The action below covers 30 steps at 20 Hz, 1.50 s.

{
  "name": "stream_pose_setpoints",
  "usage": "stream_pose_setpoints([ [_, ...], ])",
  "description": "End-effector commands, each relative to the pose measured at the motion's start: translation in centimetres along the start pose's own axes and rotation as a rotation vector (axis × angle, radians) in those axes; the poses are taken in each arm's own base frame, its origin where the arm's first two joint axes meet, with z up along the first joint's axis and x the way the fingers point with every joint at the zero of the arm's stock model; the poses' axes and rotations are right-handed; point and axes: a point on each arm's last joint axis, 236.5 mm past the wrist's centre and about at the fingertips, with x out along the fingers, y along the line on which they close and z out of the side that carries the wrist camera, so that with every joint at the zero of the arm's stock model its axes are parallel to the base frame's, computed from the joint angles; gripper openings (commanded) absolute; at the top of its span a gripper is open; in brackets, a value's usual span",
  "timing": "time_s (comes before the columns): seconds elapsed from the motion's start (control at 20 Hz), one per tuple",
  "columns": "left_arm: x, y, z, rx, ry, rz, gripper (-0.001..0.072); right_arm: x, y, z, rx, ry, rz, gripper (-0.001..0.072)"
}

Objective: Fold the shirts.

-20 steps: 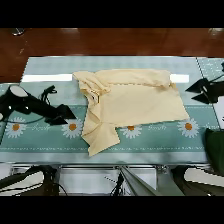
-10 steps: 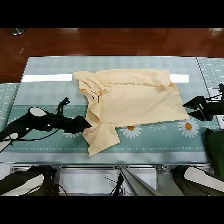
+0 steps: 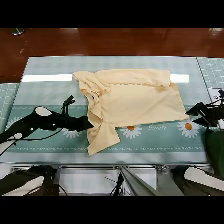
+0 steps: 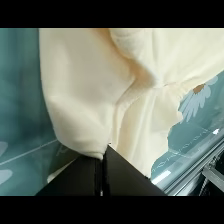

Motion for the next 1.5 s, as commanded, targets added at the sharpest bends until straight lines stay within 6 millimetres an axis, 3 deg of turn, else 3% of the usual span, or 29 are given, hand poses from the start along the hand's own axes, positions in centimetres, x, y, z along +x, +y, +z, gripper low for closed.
stream_pose_setpoints([
  [0.0,0.0,-0.2,0.1,0.002,-0.004,-0.004,0.0026,1.4,-0.4,-0.3,-0.004,0.046,0.009,0.0628],
  [0.25,0.0,-0.9,0.7,-0.029,-0.026,-0.037,0.0026,2.9,3.4,3.6,0.058,-0.064,0.197,0.0628],
  [0.4,0.0,-0.9,1.0,-0.035,-0.042,-0.038,0.0025,4.8,5.7,3.7,-0.002,-0.014,0.198,0.0609],
  [0.45,-0.1,-1.0,1.2,-0.033,-0.045,-0.038,0.0025,5.1,6.9,3.9,-0.033,-0.005,0.197,0.0453],
  [0.5,-0.2,-1.3,1.6,-0.026,-0.052,-0.042,0.0025,5.0,8.1,4.0,-0.074,-0.002,0.201,0.0124],
  [0.55,-0.7,-1.9,2.4,-0.01,-0.066,-0.052,0.0026,4.4,9.6,4.3,-0.123,-0.005,0.21,0.0021],
  [0.6,-1.7,-3.1,4.1,0.014,-0.104,-0.07,0.0025,3.1,11.5,4.7,-0.183,0.0,0.226,0.0021],
  [0.7,-5.8,-7.2,9.0,0.111,-0.231,-0.124,0.0025,-1.8,16.6,6.2,-0.329,-0.047,0.264,0.002],
  [0.75,-9.4,-10.7,11.9,0.196,-0.334,-0.155,0.0025,-5.5,19.6,7.5,-0.401,-0.126,0.28,0.002],
  [0.85,-18.6,-18.9,16.5,0.389,-0.578,-0.208,0.0025,-15.4,25.9,10.1,-0.591,-0.4,0.292,0.002],
  [0.95,-29.0,-27.1,17.7,0.567,-0.84,-0.251,0.0024,-26.4,30.5,10.4,-0.645,-0.677,0.304,0.002],
  [1.05,-38.3,-32.9,16.1,0.663,-1.067,-0.239,0.0024,-36.6,33.6,6.6,-0.716,-0.904,0.352,0.002],
  [1.15,-45.6,-36.3,12.6,0.75,-1.25,-0.161,0.0023,-42.8,33.3,1.5,-0.764,-1.062,0.308,0.002],
  [1.3,-52.5,-38.3,5.8,0.858,-1.433,-0.011,0.0024,-45.9,30.4,-6.8,-0.813,-1.12,0.208,0.0021],
  [1.45,-54.9,-38.3,-1.1,0.937,-1.503,0.076,0.0023,-49.1,28.4,-13.5,-0.835,-1.248,0.171,0.0021],
])
